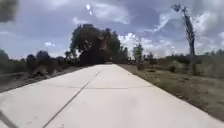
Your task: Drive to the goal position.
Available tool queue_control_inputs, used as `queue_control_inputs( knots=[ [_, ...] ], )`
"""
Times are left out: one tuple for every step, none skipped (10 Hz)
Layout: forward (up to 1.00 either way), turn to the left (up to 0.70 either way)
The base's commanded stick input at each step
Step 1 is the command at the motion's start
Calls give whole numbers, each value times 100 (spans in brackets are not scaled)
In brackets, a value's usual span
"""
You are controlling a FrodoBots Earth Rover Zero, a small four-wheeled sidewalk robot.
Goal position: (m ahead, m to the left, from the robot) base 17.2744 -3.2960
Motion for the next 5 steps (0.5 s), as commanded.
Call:
queue_control_inputs(
  knots=[
    [85, 30],
    [85, 33],
    [85, 20],
    [85, 0],
    [85, 0]
  ],
)
